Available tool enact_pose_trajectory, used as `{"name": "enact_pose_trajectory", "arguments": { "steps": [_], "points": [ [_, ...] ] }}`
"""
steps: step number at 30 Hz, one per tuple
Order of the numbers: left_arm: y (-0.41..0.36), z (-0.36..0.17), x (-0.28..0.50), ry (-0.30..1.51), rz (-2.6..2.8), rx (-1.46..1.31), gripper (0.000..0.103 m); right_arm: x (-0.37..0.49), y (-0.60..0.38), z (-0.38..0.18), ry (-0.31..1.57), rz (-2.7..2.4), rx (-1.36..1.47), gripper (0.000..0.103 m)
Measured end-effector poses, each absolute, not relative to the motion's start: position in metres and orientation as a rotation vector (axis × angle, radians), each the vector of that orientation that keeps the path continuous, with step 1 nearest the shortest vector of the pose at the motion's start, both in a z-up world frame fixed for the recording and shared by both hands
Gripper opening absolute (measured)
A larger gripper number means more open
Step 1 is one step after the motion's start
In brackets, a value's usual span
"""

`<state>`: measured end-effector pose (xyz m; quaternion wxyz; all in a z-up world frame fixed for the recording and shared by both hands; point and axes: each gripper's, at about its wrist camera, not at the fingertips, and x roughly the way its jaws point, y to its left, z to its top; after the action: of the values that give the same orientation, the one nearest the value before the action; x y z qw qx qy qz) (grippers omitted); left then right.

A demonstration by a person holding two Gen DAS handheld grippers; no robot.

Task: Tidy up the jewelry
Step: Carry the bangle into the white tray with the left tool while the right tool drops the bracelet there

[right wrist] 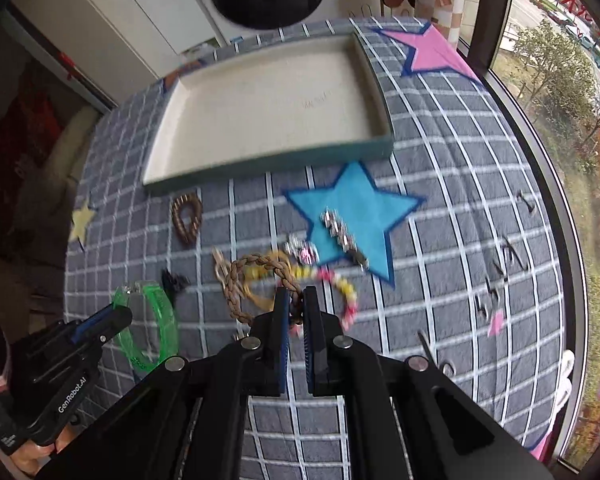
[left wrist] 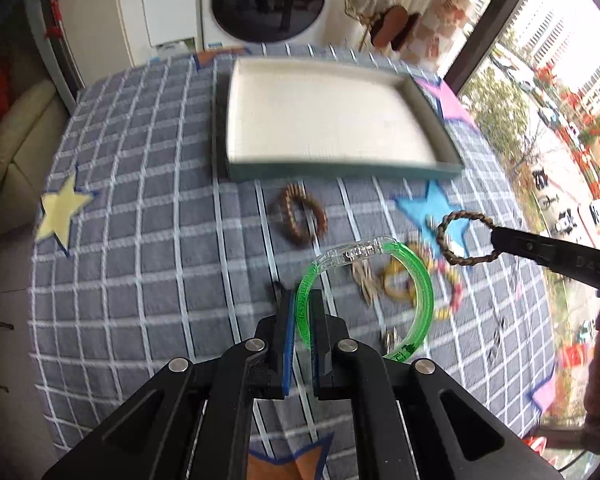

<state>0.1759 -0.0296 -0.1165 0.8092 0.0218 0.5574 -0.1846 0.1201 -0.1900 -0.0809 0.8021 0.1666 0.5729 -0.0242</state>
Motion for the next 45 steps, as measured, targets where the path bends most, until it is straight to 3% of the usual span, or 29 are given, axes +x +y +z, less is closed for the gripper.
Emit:
{"name": "enact_pose_trajectory", "arguments": {
  "steps": [11,20,30,41,44,45],
  "points": [
    [-0.031,-0.094,0.241,1.110,-0.343,0.041,0.018,0.199,-0.241,-0.079,1.182,0.029,0.321,0.007],
    [-0.070,-0.126,0.299,1.123,-0.282,0.080,0.019,0.251,-0.264,-0.110,1.202,0.010,0.331,0.007],
    [-0.097,-0.168,0.311,1.152,-0.255,0.194,0.019,0.272,-0.267,-0.149,1.253,-0.003,0.326,0.007],
    [-0.106,-0.173,0.310,1.126,-0.235,0.282,0.019,0.272,-0.273,-0.175,1.309,-0.022,0.331,0.008],
    [-0.103,-0.167,0.309,1.111,-0.230,0.268,0.019,0.271,-0.274,-0.173,1.306,-0.023,0.331,0.018],
    [-0.102,-0.164,0.309,1.106,-0.234,0.259,0.019,0.270,-0.275,-0.171,1.300,-0.021,0.339,0.031]
  ]
}}
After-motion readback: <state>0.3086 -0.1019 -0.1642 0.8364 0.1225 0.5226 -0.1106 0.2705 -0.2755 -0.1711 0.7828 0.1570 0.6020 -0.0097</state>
